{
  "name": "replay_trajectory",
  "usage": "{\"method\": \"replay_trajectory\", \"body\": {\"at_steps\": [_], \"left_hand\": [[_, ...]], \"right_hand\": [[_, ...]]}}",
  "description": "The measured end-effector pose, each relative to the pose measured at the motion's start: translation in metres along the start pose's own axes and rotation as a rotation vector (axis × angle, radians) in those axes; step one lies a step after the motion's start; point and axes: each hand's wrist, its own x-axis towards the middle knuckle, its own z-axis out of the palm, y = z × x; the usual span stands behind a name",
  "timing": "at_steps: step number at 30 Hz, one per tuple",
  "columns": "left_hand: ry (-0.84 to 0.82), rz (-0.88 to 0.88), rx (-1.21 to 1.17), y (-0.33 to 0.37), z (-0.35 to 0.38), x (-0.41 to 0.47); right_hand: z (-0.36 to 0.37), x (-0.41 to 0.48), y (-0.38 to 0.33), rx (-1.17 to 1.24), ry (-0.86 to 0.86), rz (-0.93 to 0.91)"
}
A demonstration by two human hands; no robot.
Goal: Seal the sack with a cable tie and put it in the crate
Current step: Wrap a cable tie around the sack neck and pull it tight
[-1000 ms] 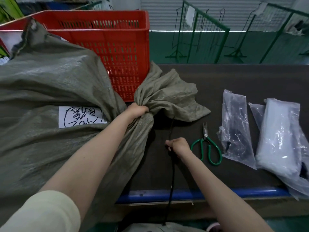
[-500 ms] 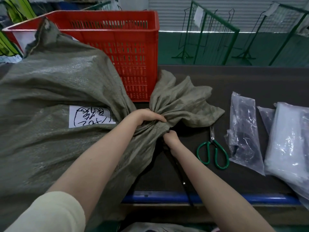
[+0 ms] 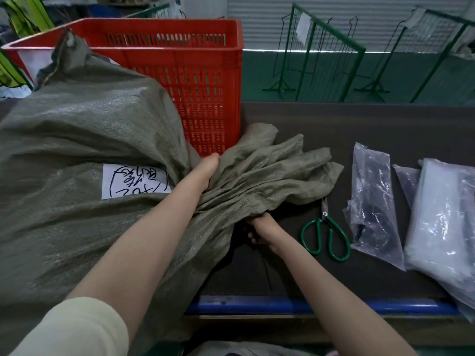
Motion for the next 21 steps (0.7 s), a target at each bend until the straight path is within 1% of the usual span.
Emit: {"method": "replay_trajectory", "body": {"at_steps": [1, 3, 5, 7, 9, 11, 14, 16, 18, 21], "left_hand": [[0.108, 0.025, -0.021, -0.001, 0.0, 0.004], [0.264, 0.138, -0.038, -0.003, 0.0, 0.005], [0.337, 0.263, 0.021, -0.005, 0.002, 0.007], [0.378, 0.372, 0.008, -0.004, 0.005, 0.007], [0.387, 0.418, -0.105, -0.002, 0.006, 0.007], [0.364, 0.403, -0.204, 0.001, 0.006, 0.008], [0.299, 0.348, -0.319, 0.003, 0.003, 0.008], [0.239, 0.345, -0.317, 0.005, 0.003, 0.01], [0.198, 0.392, -0.258, 0.007, 0.004, 0.009], [0.151, 0.553, -0.13, 0.008, 0.003, 0.005]], "right_hand": [[-0.002, -0.004, 0.002, -0.028, -0.018, -0.005], [-0.005, -0.01, 0.005, -0.09, -0.04, -0.003], [-0.01, -0.017, 0.006, -0.161, -0.019, 0.0], [-0.013, -0.025, 0.007, -0.235, 0.028, -0.022], [-0.015, -0.032, 0.007, -0.301, 0.092, -0.064], [-0.016, -0.041, 0.007, -0.422, 0.163, -0.124], [-0.009, -0.061, 0.001, -0.789, 0.25, -0.23], [-0.002, -0.076, -0.005, -0.941, 0.265, -0.316], [0.005, -0.09, -0.009, -0.963, 0.291, -0.45], [0.009, -0.102, -0.012, -0.783, 0.294, -0.649]]}}
